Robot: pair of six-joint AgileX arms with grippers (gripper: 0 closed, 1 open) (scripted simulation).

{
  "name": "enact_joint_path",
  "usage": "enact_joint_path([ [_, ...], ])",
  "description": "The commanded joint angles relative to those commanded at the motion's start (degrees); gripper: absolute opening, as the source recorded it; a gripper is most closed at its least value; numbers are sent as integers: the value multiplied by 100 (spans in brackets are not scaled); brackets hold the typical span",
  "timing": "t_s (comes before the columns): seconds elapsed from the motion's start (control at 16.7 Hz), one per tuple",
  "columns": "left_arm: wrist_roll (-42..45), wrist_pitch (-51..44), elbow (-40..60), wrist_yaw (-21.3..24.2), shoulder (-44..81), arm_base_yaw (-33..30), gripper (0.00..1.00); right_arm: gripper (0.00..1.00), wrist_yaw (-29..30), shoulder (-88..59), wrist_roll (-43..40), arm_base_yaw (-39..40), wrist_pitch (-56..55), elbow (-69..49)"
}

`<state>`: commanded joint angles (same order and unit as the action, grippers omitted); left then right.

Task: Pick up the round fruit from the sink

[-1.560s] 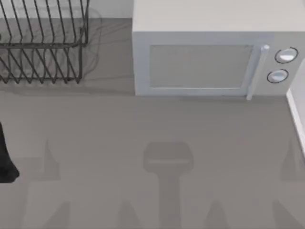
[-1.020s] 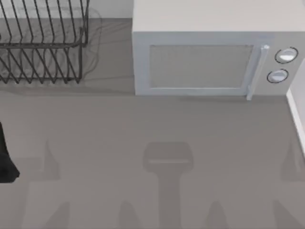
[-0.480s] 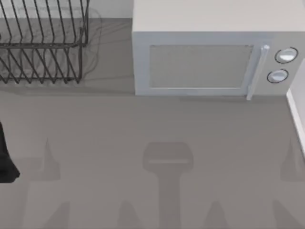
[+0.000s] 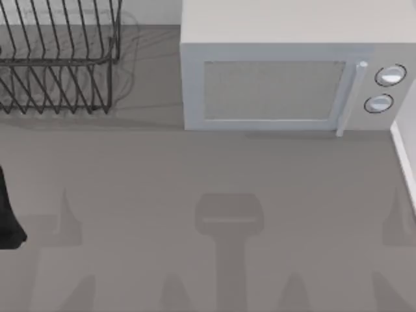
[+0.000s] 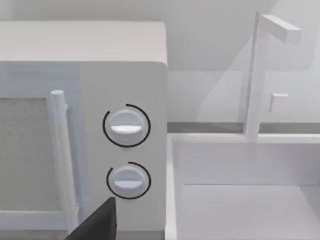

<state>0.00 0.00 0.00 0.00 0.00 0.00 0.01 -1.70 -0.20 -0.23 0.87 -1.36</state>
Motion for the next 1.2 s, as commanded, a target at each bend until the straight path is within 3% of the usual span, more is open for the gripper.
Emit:
enact_joint_path([
  [0.42,0,0,0,0,0,0,100,100,13,-2228,-257,-293,1128,-1770],
  [1.2,0,0,0,0,0,0,100,100,25,-9307,-1070,-1172,4691,-7366],
])
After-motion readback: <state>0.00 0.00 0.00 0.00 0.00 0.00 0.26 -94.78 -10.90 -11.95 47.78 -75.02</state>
